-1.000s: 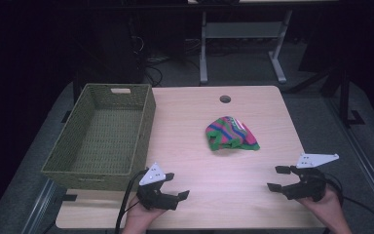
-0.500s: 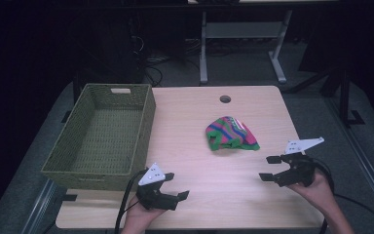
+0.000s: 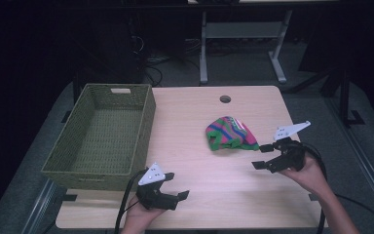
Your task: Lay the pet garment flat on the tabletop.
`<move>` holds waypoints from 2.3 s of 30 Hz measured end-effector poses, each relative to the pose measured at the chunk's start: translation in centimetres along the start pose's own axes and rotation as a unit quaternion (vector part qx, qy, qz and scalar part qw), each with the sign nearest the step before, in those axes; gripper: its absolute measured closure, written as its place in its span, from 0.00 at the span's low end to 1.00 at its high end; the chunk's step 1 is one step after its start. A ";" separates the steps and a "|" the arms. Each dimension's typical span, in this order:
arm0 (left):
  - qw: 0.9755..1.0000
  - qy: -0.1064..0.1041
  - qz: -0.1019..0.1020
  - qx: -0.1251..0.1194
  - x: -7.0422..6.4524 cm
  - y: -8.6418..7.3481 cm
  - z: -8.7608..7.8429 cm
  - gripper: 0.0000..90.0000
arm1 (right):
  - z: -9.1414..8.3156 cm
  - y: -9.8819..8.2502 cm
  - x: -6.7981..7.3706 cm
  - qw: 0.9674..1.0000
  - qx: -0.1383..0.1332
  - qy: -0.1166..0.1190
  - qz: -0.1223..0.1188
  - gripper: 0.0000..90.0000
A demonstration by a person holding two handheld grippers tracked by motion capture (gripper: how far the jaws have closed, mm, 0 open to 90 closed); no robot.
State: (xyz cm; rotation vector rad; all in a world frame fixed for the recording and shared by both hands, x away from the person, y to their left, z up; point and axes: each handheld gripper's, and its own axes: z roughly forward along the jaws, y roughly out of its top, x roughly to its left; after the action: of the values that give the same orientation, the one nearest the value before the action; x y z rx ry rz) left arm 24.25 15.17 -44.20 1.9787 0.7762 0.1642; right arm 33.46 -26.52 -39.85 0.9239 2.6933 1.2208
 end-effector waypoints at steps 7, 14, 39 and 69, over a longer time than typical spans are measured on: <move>1.000 -0.002 -0.002 -0.001 0.0 0.1 0.0 0.19 | 0.8 2.5 -1.2 1.000 0.018 0.000 -0.010 0.25; 1.000 -0.003 0.002 0.000 -0.1 0.1 0.0 0.19 | 1.7 4.6 -2.7 0.999 0.031 -0.002 -0.006 0.25; 1.000 -0.007 -0.002 -0.008 0.1 0.1 -0.2 0.19 | 5.2 8.2 -5.5 0.997 0.069 -0.024 0.004 0.25; 1.000 -0.005 0.002 -0.001 0.1 0.1 -0.1 0.19 | 11.0 8.0 -8.3 0.986 0.128 -0.084 0.064 0.38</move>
State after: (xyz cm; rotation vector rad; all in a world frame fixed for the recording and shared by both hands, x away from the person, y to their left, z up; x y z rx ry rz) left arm 24.36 15.30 -44.10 1.9776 0.7648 0.1581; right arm 47.27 -19.45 -43.51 1.1865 2.7313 0.7815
